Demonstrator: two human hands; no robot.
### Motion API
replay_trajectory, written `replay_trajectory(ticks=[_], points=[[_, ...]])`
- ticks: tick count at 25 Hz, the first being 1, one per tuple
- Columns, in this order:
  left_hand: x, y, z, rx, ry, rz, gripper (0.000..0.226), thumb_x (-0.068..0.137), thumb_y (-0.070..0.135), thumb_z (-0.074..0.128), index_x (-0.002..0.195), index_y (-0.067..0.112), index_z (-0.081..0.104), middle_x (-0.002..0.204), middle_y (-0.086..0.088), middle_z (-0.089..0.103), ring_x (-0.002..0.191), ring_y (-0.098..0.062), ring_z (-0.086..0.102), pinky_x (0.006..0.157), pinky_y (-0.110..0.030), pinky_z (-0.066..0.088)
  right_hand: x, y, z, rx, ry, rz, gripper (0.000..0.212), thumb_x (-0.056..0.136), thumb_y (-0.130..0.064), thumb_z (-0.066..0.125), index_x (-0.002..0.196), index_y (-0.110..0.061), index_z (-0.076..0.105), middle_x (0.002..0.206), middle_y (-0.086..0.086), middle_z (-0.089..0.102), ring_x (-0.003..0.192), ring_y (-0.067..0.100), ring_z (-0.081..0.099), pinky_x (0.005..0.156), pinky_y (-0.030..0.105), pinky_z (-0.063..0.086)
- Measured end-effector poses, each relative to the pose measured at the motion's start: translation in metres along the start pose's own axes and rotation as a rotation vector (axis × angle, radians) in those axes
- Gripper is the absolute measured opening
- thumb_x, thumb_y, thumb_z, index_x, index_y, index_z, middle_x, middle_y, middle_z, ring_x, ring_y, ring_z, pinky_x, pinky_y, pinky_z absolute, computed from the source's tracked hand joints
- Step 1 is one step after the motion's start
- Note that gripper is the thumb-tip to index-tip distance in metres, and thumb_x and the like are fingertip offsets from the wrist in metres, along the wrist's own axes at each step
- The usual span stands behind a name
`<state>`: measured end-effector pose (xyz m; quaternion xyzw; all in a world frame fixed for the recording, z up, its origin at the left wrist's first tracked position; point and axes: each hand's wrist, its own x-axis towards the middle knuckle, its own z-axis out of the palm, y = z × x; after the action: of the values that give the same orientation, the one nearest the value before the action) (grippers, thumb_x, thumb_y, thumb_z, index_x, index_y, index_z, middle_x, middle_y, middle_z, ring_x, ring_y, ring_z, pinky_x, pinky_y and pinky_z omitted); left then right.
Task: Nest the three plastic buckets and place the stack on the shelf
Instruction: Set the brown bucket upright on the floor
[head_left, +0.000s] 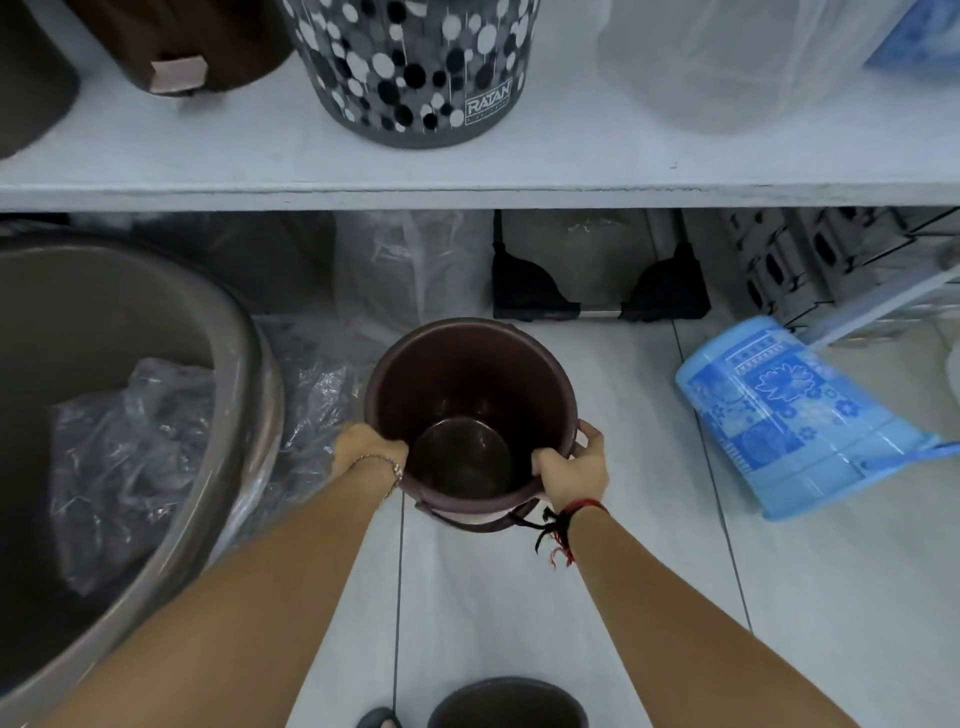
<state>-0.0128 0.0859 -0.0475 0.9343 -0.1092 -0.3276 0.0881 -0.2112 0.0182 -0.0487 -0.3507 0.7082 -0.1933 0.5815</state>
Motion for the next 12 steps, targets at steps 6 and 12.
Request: replay_trajectory(ticks=[6,12], points=[[-0.007,-0.042,0.036,-0.192,0.057,-0.125,0.035,0.079,0.006,0.068,0.112,-0.007,0.066,0.108,-0.027,0.07,0.103,-0.041,0.067,0.073,-0.037,0.049,0.006,0.036,0.001,-0.065,-0.077,-0.129,0.08,0.077,0.012,0.055,0.143,-0.028,0.038,0.089,-0.022,0.053,0.085,0.019,0.065,0.081,0.037,0.061],[-0.033,-0.027,0.035,-0.065,0.137,0.041,0.061,0.089,0.024,0.061,0.138,-0.007,0.044,0.139,-0.028,0.051,0.128,-0.042,0.05,0.102,-0.044,0.043,0.005,0.039,-0.021,0.013,-0.151,-0.159,0.092,0.085,-0.014,0.073,0.158,-0.027,0.02,0.159,-0.002,0.036,0.143,0.025,0.042,0.115,0.04,0.04]])
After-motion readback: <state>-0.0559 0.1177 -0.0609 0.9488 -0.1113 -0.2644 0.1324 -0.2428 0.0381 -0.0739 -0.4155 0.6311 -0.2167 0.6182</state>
